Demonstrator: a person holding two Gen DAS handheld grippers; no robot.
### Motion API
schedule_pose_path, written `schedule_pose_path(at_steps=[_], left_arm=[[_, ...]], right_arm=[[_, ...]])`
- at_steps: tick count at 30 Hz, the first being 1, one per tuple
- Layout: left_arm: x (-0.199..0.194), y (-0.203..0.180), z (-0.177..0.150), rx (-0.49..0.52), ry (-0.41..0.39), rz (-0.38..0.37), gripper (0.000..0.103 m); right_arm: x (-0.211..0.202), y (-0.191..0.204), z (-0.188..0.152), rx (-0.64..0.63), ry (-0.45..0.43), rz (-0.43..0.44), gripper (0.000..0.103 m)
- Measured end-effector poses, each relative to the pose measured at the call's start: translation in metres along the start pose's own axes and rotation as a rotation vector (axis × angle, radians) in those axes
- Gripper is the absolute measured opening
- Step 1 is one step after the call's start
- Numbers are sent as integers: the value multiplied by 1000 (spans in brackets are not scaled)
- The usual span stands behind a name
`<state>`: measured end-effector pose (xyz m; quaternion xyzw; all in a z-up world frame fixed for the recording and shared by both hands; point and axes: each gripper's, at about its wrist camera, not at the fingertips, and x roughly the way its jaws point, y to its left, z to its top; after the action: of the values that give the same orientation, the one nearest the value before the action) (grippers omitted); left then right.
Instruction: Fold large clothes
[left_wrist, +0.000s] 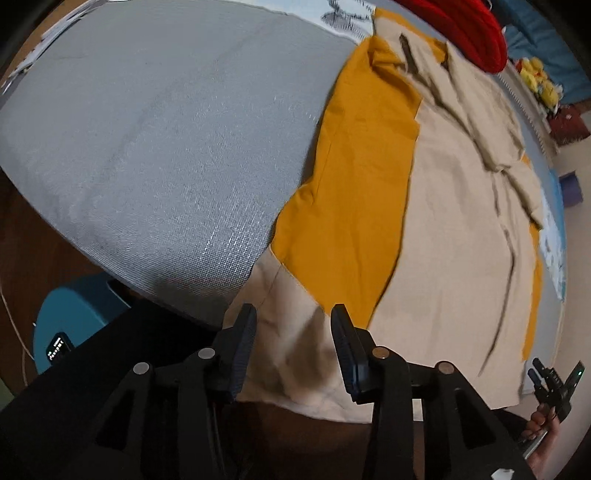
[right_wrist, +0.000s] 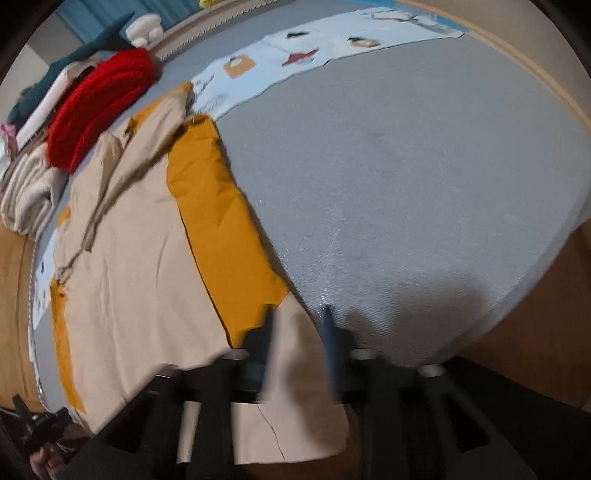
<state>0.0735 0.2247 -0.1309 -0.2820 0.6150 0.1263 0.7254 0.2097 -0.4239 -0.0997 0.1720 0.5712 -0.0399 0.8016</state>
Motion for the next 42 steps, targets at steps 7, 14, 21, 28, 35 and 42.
schedule_pose_path(at_steps=[7,14,21,28,35,42], left_arm=[[13,0,5,9,6,54,38],[19,-6,8,42,-6,90,38],[25,-19,7,85,-22,133,39],[24,-20,4,99,-33,148,36],[-2,-44,2,156,-122,114,0],[-66,-67,-12,295,-235,32,0]], right_arm=[[37,13,-13,-105,109,-91,49],[33,25,-24,-185,99,-97,12],[21,22,-23,-182,71,-67,4],[14,28,-24,-198,43,-56,3],[-8,37,-22,-216,-15,-2,3],[-76,47,-19,-250,-105,127,2]])
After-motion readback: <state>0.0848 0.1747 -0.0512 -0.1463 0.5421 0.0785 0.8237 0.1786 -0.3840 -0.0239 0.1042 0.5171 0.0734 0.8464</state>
